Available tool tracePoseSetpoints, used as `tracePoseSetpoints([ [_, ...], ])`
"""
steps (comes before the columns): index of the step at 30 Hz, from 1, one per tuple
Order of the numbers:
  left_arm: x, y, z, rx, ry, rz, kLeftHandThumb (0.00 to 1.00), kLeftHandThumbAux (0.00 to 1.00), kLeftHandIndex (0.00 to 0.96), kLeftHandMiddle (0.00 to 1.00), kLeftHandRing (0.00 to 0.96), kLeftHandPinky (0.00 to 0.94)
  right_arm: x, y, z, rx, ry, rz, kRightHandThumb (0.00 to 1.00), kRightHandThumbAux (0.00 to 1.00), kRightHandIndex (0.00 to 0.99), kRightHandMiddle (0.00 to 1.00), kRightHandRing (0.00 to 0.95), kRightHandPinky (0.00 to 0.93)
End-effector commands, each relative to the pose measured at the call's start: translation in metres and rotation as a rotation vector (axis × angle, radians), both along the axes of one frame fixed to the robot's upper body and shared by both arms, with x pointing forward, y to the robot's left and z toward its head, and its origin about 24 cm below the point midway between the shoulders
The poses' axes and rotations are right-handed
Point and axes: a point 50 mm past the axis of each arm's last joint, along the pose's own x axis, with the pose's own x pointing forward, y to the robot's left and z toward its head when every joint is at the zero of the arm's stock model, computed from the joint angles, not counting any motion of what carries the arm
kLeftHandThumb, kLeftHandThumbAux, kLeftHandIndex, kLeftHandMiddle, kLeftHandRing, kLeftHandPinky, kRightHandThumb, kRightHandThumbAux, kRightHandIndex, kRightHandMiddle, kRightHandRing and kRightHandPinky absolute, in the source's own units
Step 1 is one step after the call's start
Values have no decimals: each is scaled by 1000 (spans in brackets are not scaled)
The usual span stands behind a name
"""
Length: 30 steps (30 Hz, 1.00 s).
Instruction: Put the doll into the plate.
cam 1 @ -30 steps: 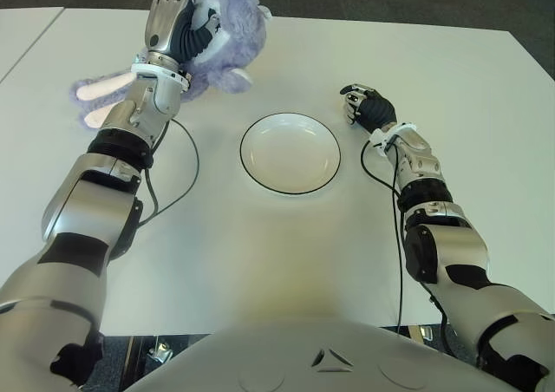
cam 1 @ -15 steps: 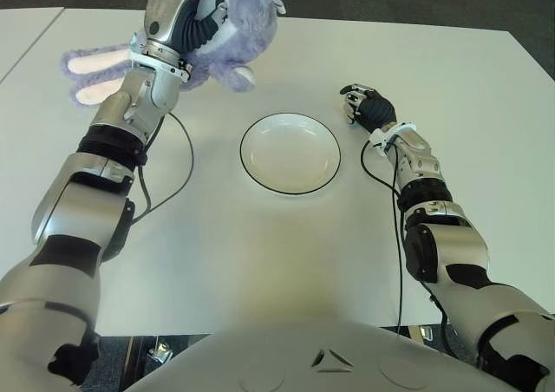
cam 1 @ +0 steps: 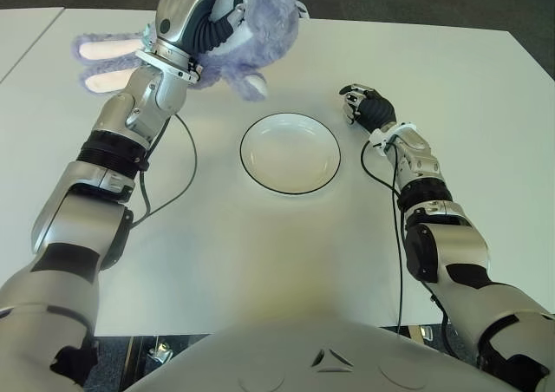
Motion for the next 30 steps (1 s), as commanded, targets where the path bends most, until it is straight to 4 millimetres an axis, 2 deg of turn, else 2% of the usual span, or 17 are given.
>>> tracePoseSetpoints([
  [1, -3, -5, -5, 42, 13, -42, 1000, 659, 929, 922, 894, 798, -21, -1, -46, -25, 194, -10, 688, 728, 438, 833, 821, 817],
  [11, -3, -14, -11, 60, 38, -106, 1000, 669, 930, 921, 895, 760, -21, -1, -47, -24, 192, -10, 687, 728, 438, 831, 819, 806],
  [20, -11, -25, -20, 84, 77, -209, 1000, 670, 925, 916, 891, 772, -20, 1, -46, -24, 188, -10, 688, 729, 438, 843, 830, 828],
  [23, -14, -30, -21, 91, 81, -247, 1000, 661, 912, 913, 894, 826, -20, 2, -46, -28, 191, -11, 688, 729, 437, 850, 836, 833],
  [30, -20, -39, -25, 101, 96, -308, 1000, 651, 898, 905, 892, 858, -19, 3, -46, -32, 190, -6, 688, 729, 438, 849, 835, 822],
])
